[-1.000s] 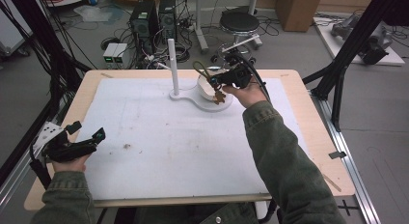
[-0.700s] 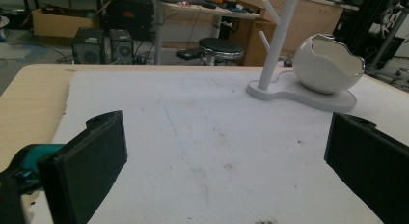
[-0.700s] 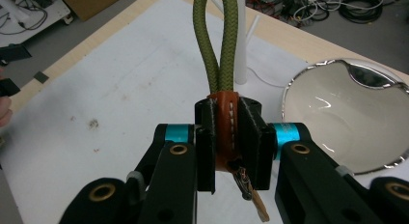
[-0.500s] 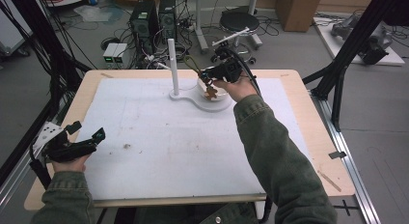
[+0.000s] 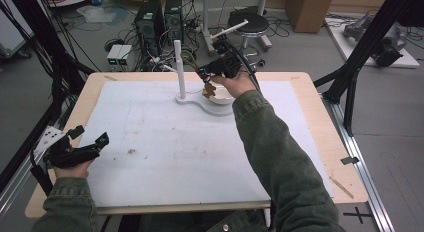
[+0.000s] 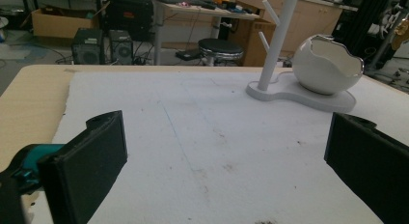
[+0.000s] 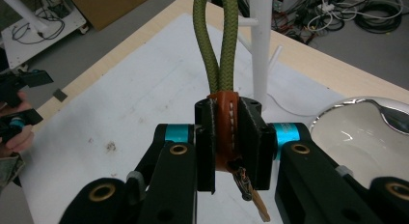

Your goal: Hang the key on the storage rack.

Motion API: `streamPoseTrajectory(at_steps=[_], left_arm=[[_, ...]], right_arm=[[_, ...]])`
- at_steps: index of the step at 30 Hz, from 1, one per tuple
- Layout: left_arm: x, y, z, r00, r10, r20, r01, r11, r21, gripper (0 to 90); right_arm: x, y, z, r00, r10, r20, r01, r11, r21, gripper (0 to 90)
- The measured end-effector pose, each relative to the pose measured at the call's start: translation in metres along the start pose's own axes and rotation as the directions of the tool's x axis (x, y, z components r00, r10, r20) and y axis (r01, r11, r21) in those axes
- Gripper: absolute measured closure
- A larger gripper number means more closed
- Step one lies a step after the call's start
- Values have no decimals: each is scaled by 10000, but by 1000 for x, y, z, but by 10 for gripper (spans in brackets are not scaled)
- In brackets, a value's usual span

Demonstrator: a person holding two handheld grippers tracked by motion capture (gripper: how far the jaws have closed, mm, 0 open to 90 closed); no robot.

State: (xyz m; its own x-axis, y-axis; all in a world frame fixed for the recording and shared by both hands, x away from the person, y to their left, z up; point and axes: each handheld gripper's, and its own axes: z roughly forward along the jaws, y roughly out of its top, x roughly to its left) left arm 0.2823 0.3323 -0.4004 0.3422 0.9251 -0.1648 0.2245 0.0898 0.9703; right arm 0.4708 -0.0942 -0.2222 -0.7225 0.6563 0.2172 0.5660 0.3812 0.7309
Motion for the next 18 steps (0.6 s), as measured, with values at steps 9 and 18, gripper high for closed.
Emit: streamPoseTrajectory(at_steps=[9, 18], left_arm=[[0, 0, -1, 10000, 13, 12, -13, 10000, 27, 17], [1, 0, -2, 10000, -4, 6, 4, 10000, 0, 17]], right_arm=[[5, 11, 21, 9998, 40, -212, -37, 9999, 128, 775], [2, 14, 40, 9995, 276, -142, -270, 9989, 391, 773]])
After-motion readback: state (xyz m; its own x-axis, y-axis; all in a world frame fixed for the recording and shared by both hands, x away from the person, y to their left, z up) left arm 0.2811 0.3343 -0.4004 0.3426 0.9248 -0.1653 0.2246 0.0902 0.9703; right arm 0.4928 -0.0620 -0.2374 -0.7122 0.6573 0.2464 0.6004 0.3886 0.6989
